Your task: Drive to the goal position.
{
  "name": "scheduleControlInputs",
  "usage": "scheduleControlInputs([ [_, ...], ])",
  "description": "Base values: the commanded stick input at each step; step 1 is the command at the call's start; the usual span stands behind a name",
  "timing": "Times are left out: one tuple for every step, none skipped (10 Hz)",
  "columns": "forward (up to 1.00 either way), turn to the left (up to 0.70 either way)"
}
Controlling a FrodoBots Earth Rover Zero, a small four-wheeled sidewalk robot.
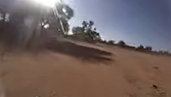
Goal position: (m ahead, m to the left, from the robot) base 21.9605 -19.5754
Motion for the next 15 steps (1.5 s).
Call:
scheduleControlInputs([
  [0.70,0.27],
  [0.70,0.27],
  [0.70,0.27],
  [0.70,0.25],
  [0.70,0.00],
  [0.70,0.00],
  [0.70,0.00],
  [0.70,0.00],
  [0.70,0.00],
  [0.70,0.00],
  [0.70,0.00],
  [0.70,0.00],
  [0.70,0.00],
  [0.70,0.00],
  [0.70,0.00],
])
